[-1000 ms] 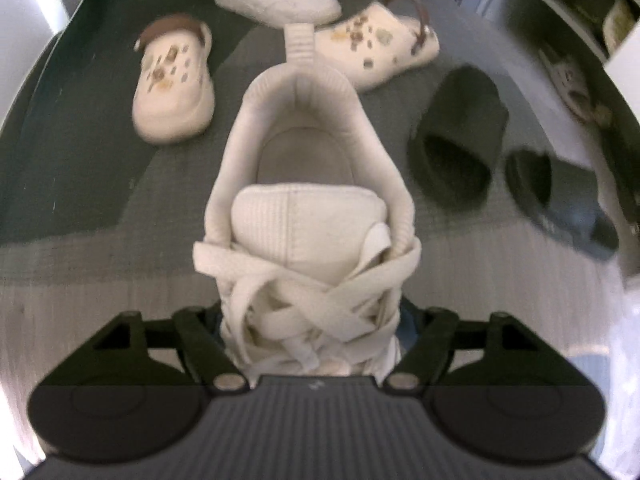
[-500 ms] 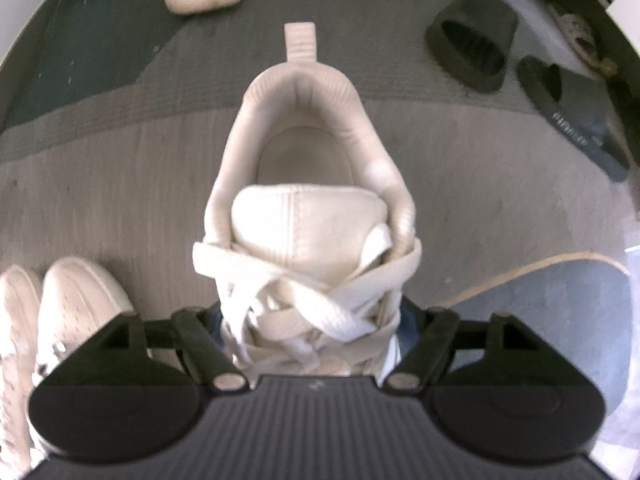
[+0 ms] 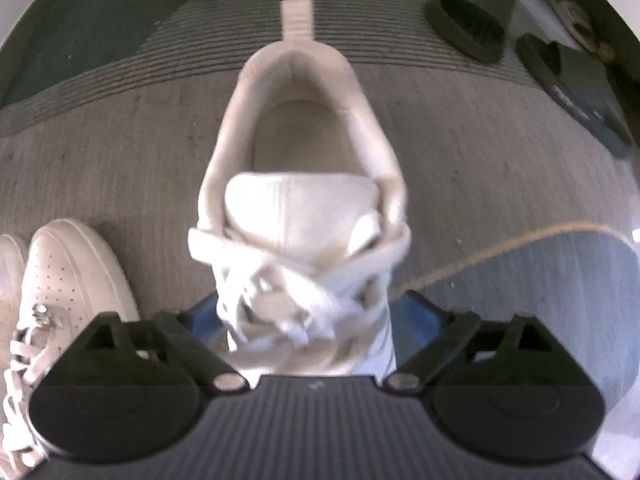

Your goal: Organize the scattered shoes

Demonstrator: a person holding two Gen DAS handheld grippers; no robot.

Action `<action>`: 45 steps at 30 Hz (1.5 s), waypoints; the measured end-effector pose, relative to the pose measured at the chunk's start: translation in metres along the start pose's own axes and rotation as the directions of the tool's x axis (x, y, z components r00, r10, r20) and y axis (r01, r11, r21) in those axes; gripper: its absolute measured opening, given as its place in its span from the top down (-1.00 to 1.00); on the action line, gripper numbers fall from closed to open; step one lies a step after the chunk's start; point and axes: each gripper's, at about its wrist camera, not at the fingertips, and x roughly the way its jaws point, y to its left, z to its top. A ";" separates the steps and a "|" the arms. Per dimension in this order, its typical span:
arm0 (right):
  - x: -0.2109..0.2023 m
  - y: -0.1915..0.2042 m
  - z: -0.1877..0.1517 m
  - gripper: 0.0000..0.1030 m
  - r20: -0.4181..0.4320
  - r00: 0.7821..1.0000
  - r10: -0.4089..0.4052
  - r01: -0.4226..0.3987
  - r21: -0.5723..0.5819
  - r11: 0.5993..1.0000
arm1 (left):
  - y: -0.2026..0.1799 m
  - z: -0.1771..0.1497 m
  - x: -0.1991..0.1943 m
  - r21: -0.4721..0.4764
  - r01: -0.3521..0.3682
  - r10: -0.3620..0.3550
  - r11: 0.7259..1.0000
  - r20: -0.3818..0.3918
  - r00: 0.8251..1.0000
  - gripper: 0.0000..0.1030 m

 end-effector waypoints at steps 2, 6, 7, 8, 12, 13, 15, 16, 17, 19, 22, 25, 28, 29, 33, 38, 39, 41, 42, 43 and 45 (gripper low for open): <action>-0.004 -0.002 0.000 -1.00 0.017 1.000 -0.002 0.002 0.022 1.000 | -0.003 -0.006 -0.005 0.031 -0.030 0.031 0.999 -0.008 0.999 -0.90; -0.011 -0.004 -0.001 -1.00 0.049 0.999 -0.007 0.005 0.049 0.999 | -0.004 -0.014 -0.011 0.047 -0.049 0.049 0.998 -0.009 0.999 -0.90; -0.012 -0.004 -0.002 -1.00 0.054 0.999 0.000 -0.003 0.052 0.999 | -0.005 -0.017 -0.017 0.048 -0.049 0.049 0.998 -0.005 0.999 -0.90; -0.014 -0.003 -0.002 -1.00 0.060 0.998 0.004 -0.007 0.049 0.999 | -0.005 -0.018 -0.022 0.050 -0.049 0.049 0.998 0.000 0.999 -0.90; -0.020 0.004 0.000 -1.00 0.102 0.995 -0.015 0.015 0.002 1.000 | -0.010 -0.024 -0.046 0.064 -0.062 0.060 0.996 0.030 0.998 -0.92; -0.020 0.007 0.004 -1.00 0.112 0.993 -0.022 0.022 -0.003 1.000 | -0.013 -0.025 -0.052 0.069 -0.063 0.061 0.996 0.033 0.998 -0.92; -0.022 0.013 0.011 -1.00 0.130 0.991 -0.012 0.015 -0.023 1.000 | -0.017 -0.025 -0.065 0.061 -0.055 0.053 0.997 0.031 0.998 -0.92; -0.024 0.017 0.015 -1.00 0.140 0.990 -0.006 0.011 -0.036 0.999 | -0.018 -0.025 -0.076 0.051 -0.038 0.036 0.998 0.038 0.999 -0.92; -0.025 0.020 0.019 -1.00 0.146 0.989 0.001 0.006 -0.052 0.999 | -0.019 -0.025 -0.089 0.040 -0.016 0.014 0.999 0.048 0.999 -0.92; -0.028 0.027 0.027 -1.00 0.148 0.989 0.017 -0.003 -0.092 0.996 | -0.024 -0.022 -0.114 0.047 -0.003 -0.001 0.999 0.083 0.997 -0.92; -0.031 0.036 0.045 -1.00 0.130 0.990 0.056 -0.039 -0.130 0.991 | -0.031 -0.019 -0.145 0.067 0.024 -0.031 0.997 0.113 0.993 -0.92; -0.042 0.049 0.065 -1.00 0.146 0.982 0.119 -0.089 -0.195 0.977 | -0.029 -0.019 -0.183 0.085 0.053 -0.065 0.995 0.145 0.987 -0.92; -0.055 0.054 0.089 -1.00 0.206 0.960 0.192 -0.142 -0.235 0.962 | -0.016 -0.013 -0.222 0.067 0.090 -0.100 0.994 0.148 0.984 -0.92; -0.060 0.054 0.102 -1.00 0.231 0.946 0.228 -0.169 -0.247 0.954 | -0.006 -0.008 -0.238 0.045 0.118 -0.123 0.992 0.144 0.982 -0.92; -0.055 0.054 0.142 -1.00 0.243 0.939 0.242 -0.158 -0.317 0.935 | 0.029 0.001 -0.296 0.014 0.119 -0.119 0.993 0.224 0.967 -0.93; 0.001 0.053 0.174 -1.00 0.131 0.974 0.187 -0.114 -0.430 0.896 | 0.069 -0.005 -0.377 0.005 0.008 -0.010 1.000 0.413 0.911 -0.97; 0.018 0.056 0.176 -1.00 0.106 0.981 0.165 -0.095 -0.478 0.873 | 0.071 -0.006 -0.387 0.020 -0.007 -0.002 1.000 0.421 0.907 -0.97; 0.050 0.063 0.170 -1.00 0.064 0.990 0.123 -0.055 -0.633 0.772 | 0.075 -0.007 -0.409 0.059 -0.035 0.006 0.998 0.434 0.901 -0.97; 0.066 0.067 0.166 -1.00 0.043 0.994 0.098 -0.038 -0.714 0.699 | 0.077 -0.008 -0.417 0.072 -0.030 -0.005 0.997 0.440 0.898 -0.97; 0.082 0.071 0.159 -1.00 0.024 0.997 0.073 -0.025 -0.790 0.613 | 0.080 -0.010 -0.427 0.086 -0.009 -0.030 0.996 0.450 0.892 -0.97; 0.110 0.077 0.139 -1.00 -0.004 0.999 0.032 -0.017 -0.906 0.422 | 0.089 -0.017 -0.448 0.092 0.035 -0.075 0.995 0.476 0.876 -0.99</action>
